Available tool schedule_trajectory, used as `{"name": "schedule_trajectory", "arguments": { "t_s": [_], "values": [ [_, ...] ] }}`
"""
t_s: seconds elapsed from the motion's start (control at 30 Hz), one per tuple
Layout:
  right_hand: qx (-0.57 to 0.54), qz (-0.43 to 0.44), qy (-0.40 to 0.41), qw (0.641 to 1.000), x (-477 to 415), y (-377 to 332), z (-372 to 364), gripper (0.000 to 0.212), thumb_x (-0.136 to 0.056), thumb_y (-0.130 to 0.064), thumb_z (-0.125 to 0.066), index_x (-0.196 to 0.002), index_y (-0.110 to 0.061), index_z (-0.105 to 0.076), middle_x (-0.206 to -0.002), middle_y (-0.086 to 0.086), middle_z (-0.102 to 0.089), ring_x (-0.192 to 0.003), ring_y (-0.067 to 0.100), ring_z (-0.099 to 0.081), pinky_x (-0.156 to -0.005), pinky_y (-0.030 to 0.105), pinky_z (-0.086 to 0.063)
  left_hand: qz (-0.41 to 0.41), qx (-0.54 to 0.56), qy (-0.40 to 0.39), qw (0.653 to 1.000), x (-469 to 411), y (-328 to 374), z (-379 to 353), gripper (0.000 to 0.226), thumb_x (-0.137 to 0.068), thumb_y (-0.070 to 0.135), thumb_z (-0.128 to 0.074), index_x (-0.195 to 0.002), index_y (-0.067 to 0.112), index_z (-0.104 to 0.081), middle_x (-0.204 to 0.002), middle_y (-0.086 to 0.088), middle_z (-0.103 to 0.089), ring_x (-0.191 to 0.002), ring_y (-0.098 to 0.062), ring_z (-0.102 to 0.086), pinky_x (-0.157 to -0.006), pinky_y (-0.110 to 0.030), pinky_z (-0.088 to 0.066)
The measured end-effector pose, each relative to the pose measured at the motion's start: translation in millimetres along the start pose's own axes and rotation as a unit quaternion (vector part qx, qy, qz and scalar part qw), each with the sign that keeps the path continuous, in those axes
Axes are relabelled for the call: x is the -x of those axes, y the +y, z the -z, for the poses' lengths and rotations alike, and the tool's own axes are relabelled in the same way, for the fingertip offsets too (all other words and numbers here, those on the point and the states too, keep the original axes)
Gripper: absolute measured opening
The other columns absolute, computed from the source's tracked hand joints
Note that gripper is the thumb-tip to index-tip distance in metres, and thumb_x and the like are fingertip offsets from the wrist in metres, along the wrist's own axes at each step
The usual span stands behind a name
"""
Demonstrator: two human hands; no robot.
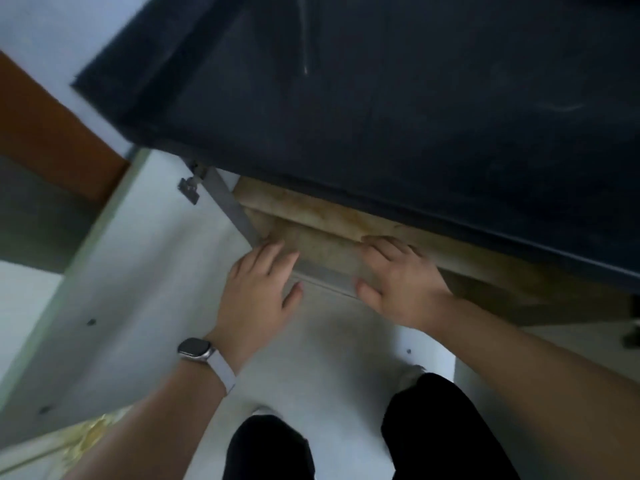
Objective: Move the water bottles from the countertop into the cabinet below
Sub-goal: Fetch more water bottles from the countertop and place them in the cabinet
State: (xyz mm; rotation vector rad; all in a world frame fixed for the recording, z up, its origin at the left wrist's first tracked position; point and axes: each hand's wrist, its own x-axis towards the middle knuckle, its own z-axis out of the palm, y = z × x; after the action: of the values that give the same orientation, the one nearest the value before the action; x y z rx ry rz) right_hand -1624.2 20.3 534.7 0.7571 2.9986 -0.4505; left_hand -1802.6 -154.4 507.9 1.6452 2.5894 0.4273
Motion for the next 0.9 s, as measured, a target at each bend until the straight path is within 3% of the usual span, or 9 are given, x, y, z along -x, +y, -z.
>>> {"name": "schedule_trajectory", "arguments": {
  "t_s": [0.17,0.33,0.43,0.57,0.8,0.9],
  "values": [
    [0.006,0.004,-0.092,0.996,31,-28,63,0.062,-0.089,-0.056,-0.034,-0.134,-0.018,-0.056,-0.137,0.004,-0.057,-0.125,0.029,-0.054,-0.097,0.045,-0.046,-0.018,-0.039,-0.039,0.998,29,36,64,0.049,-0.087,0.041,-0.05,-0.123,0.013,-0.067,-0.127,-0.013,-0.066,-0.116,-0.035,-0.061,-0.092,-0.044,-0.05],
    [0.039,0.009,-0.106,0.994,61,-53,139,0.064,-0.089,-0.058,-0.029,-0.134,-0.02,-0.055,-0.138,0.004,-0.056,-0.127,0.029,-0.052,-0.099,0.043,-0.044,-0.036,-0.057,-0.057,0.996,37,75,140,0.05,-0.086,0.041,-0.047,-0.123,0.013,-0.067,-0.126,-0.011,-0.066,-0.116,-0.033,-0.06,-0.093,-0.044,-0.051],
    [0.055,0.017,-0.094,0.994,77,-64,183,0.062,-0.09,-0.058,-0.03,-0.133,-0.02,-0.055,-0.14,0.004,-0.054,-0.131,0.029,-0.047,-0.105,0.043,-0.039,-0.074,-0.061,-0.052,0.994,34,92,183,0.048,-0.088,0.04,-0.047,-0.123,0.013,-0.066,-0.123,-0.011,-0.067,-0.114,-0.033,-0.062,-0.093,-0.044,-0.051],
    [0.09,0.015,-0.067,0.994,95,-76,232,0.061,-0.096,-0.057,-0.037,-0.148,-0.025,-0.038,-0.155,0.0,-0.038,-0.143,0.026,-0.031,-0.114,0.041,-0.026,-0.114,-0.053,-0.029,0.992,25,107,230,0.047,-0.092,0.042,-0.047,-0.126,0.015,-0.065,-0.127,-0.008,-0.065,-0.122,-0.031,-0.057,-0.099,-0.047,-0.048],
    [0.124,-0.087,0.038,0.988,137,-108,294,0.062,-0.09,-0.059,-0.039,-0.138,-0.023,-0.055,-0.138,0.0,-0.058,-0.128,0.026,-0.053,-0.104,0.042,-0.043,-0.214,-0.005,0.029,0.976,10,128,291,0.049,-0.094,0.041,-0.048,-0.134,0.018,-0.064,-0.139,-0.007,-0.061,-0.132,-0.031,-0.052,-0.108,-0.052,-0.043],
    [0.128,-0.129,0.062,0.981,160,-121,313,0.064,-0.089,-0.06,-0.036,-0.139,-0.023,-0.054,-0.137,0.0,-0.059,-0.129,0.026,-0.053,-0.104,0.042,-0.042,-0.264,0.007,0.055,0.963,3,139,310,0.048,-0.094,0.04,-0.051,-0.133,0.018,-0.065,-0.138,-0.006,-0.062,-0.131,-0.031,-0.054,-0.107,-0.051,-0.043]
  ]
}}
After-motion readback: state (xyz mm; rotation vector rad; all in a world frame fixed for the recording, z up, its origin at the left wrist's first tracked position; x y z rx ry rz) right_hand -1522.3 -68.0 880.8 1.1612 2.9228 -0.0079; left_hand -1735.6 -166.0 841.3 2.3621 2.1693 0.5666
